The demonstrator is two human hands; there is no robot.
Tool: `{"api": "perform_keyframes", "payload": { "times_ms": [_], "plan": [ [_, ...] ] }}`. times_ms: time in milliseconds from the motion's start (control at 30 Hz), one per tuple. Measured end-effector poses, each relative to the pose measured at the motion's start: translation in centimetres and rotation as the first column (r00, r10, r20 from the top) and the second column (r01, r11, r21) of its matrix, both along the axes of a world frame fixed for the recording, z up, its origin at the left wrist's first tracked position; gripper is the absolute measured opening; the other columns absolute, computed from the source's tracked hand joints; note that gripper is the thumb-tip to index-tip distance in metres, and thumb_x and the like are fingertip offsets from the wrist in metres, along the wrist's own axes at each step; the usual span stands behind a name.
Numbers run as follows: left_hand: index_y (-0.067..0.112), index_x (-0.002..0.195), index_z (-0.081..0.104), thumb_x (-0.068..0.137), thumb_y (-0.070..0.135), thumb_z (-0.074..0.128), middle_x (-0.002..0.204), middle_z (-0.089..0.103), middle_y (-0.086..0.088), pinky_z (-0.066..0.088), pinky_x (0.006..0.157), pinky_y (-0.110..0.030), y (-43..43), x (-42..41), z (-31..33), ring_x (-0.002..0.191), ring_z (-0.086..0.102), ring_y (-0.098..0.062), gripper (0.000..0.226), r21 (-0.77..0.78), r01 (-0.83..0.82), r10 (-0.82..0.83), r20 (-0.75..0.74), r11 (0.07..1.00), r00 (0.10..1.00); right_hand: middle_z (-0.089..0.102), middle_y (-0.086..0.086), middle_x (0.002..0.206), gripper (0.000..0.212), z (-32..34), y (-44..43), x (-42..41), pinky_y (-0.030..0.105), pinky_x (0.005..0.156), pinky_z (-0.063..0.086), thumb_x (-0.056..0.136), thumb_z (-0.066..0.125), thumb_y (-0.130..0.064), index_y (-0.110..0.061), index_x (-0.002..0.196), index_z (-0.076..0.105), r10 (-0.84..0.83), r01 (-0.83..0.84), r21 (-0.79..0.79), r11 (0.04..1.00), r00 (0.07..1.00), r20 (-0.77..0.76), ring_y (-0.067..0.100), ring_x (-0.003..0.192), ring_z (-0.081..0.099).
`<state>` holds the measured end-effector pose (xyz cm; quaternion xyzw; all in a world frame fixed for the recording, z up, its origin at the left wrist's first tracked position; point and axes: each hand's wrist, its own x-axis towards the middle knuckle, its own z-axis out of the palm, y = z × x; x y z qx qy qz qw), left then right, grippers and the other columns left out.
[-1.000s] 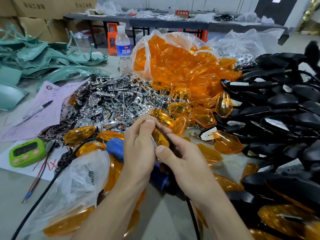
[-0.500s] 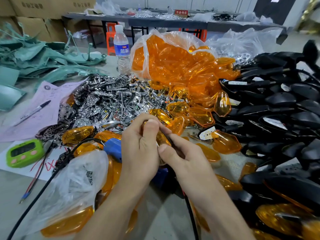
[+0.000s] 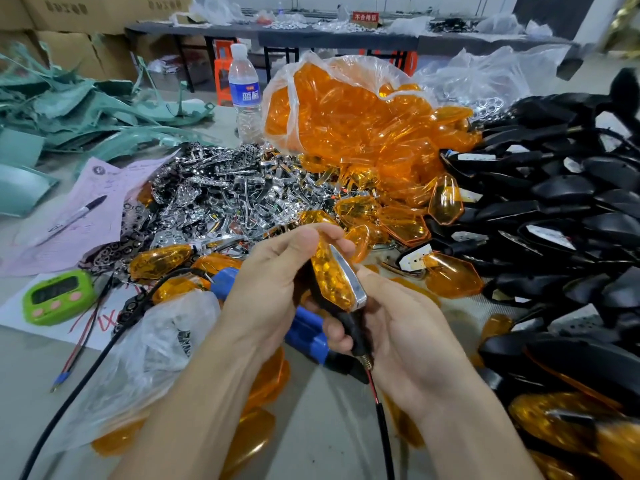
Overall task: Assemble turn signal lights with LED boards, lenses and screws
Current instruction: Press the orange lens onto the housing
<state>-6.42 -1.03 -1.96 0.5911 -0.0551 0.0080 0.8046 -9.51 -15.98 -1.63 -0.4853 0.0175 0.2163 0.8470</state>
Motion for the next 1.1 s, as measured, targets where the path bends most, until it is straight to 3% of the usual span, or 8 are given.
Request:
{"api": "perform_keyframes", "payload": {
  "times_ms": [133, 267, 367, 533, 633, 733, 900, 1100],
  "plan": [
    [0.021, 0.091, 0.080, 0.095, 0.040, 0.058, 0.100, 0.075, -0.017, 0.046, 0.039, -0.028, -0.1, 0.0, -0.2, 0.058, 0.063, -0.029, 0.029, 0.037, -0.024, 0.024, 0.001, 0.999, 1.000, 0.067, 0.024, 0.092, 0.056, -0.1, 0.6, 0.0, 0.030, 0.054, 0.044, 0.090, 0.060, -0.042, -0.001, 0.128, 0.061, -0.017, 0.020, -0.090, 0.996, 0.999, 0.032, 0.025, 0.067, 0.057],
    [0.026, 0.087, 0.081, 0.092, 0.041, 0.060, 0.091, 0.075, -0.022, 0.040, 0.036, -0.023, -0.3, 0.4, -0.6, 0.047, 0.058, -0.015, 0.027, 0.142, -0.125, 0.121, 0.041, 0.982, 0.992, 0.068, 0.023, 0.088, 0.058, 0.1, 0.7, 0.0, 0.029, 0.053, 0.040, 0.083, 0.062, -0.036, 0.000, 0.130, 0.060, 0.012, -0.012, 0.003, 1.000, 0.999, -0.045, 0.023, 0.063, 0.057],
    [0.033, 0.108, 0.078, 0.091, 0.046, 0.065, 0.106, 0.075, -0.019, 0.043, 0.036, -0.023, -0.6, -0.1, -0.9, 0.039, 0.052, -0.014, 0.026, 0.121, -0.025, 0.026, -0.006, 0.992, 1.000, 0.067, 0.020, 0.085, 0.052, 0.1, 0.8, 0.2, 0.028, 0.054, 0.039, 0.087, 0.058, -0.035, 0.000, 0.125, 0.063, 0.031, -0.017, 0.142, 0.990, 0.995, -0.092, 0.020, 0.061, 0.057],
    [0.052, 0.146, 0.049, 0.076, 0.034, 0.080, 0.090, 0.068, 0.007, 0.049, 0.051, -0.022, -0.9, -1.0, -1.5, 0.059, 0.057, -0.010, 0.079, 0.269, 0.039, -0.070, 0.108, 0.962, 0.992, 0.070, 0.015, 0.095, 0.041, -0.4, 0.7, 0.8, 0.031, 0.063, 0.050, 0.084, 0.063, -0.033, -0.004, 0.108, 0.078, -0.029, 0.063, 0.239, 0.969, 0.989, -0.142, 0.024, 0.071, 0.063],
    [0.050, 0.154, 0.040, 0.083, 0.038, 0.079, 0.098, 0.069, 0.020, 0.052, 0.074, -0.017, -1.6, -1.4, -1.7, 0.083, 0.064, 0.003, 0.081, 0.422, -0.111, 0.030, 0.193, 0.900, 0.981, 0.075, 0.016, 0.107, 0.041, -0.7, 0.6, 0.8, 0.041, 0.089, 0.055, 0.075, 0.069, -0.032, -0.005, 0.103, 0.082, -0.049, 0.099, 0.258, 0.961, 0.980, -0.194, 0.031, 0.094, 0.070],
    [0.040, 0.158, 0.038, 0.086, 0.038, 0.073, 0.121, 0.072, 0.017, 0.050, 0.100, -0.024, -2.3, -2.1, -1.5, 0.111, 0.066, 0.001, 0.080, 0.468, -0.190, 0.097, 0.216, 0.863, 0.972, 0.078, 0.015, 0.103, 0.035, -0.7, 0.4, 0.9, 0.038, 0.076, 0.065, 0.074, 0.068, -0.030, -0.006, 0.094, 0.084, -0.013, 0.089, 0.322, 0.943, 0.973, -0.230, 0.028, 0.086, 0.078],
    [0.038, 0.158, 0.041, 0.087, 0.036, 0.070, 0.115, 0.070, 0.032, 0.046, 0.092, -0.010, -3.1, -2.8, -1.4, 0.108, 0.065, 0.009, 0.076, 0.500, -0.289, 0.178, 0.259, 0.816, 0.949, 0.077, 0.017, 0.112, 0.035, -1.0, 0.7, 1.1, 0.043, 0.085, 0.064, 0.071, 0.069, -0.028, -0.006, 0.095, 0.083, -0.007, 0.105, 0.347, 0.932, 0.962, -0.272, 0.032, 0.094, 0.077],
    [0.042, 0.150, 0.049, 0.083, 0.050, 0.071, 0.115, 0.073, 0.023, 0.051, 0.094, -0.018, -2.1, -1.7, -1.4, 0.106, 0.068, 0.001, 0.071, 0.480, -0.158, 0.087, 0.167, 0.863, 0.982, 0.072, 0.021, 0.112, 0.043, -0.6, 0.2, 1.2, 0.052, 0.091, 0.058, 0.078, 0.065, -0.030, -0.004, 0.108, 0.079, 0.063, 0.033, 0.333, 0.942, 0.960, -0.274, 0.038, 0.098, 0.072]
  ]
}}
